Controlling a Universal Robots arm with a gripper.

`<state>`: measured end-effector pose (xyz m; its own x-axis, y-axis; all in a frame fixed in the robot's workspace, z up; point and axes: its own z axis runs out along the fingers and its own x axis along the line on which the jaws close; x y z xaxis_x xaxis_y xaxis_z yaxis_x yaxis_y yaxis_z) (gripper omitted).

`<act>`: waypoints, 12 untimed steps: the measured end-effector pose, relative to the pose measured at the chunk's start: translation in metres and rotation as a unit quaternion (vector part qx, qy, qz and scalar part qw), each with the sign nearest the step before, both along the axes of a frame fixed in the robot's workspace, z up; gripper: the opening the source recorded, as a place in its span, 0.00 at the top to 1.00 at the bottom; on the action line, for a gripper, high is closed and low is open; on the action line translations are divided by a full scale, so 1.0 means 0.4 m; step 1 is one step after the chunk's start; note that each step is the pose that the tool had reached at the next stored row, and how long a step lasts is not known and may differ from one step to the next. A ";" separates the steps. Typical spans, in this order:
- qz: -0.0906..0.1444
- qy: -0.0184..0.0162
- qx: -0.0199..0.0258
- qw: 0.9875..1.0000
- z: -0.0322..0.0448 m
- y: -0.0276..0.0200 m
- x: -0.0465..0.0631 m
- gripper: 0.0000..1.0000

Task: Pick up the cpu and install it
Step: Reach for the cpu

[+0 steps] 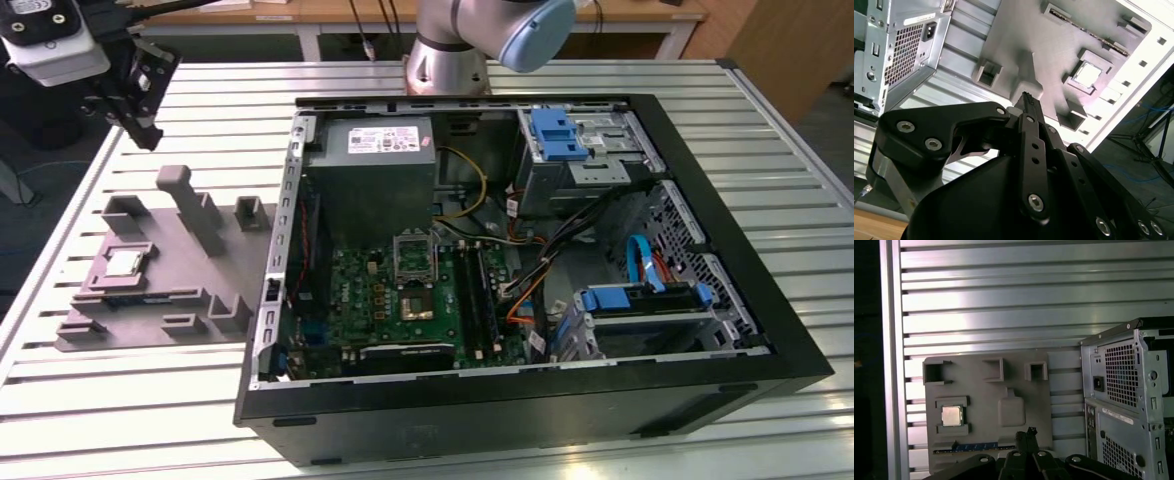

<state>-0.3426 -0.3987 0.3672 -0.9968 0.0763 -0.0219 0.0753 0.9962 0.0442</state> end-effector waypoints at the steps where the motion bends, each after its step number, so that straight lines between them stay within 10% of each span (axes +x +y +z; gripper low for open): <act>1: 0.000 0.000 0.000 1.000 0.000 0.000 -0.005 0.89; 12: 0.000 0.001 0.000 1.000 -0.005 0.001 -0.110 0.89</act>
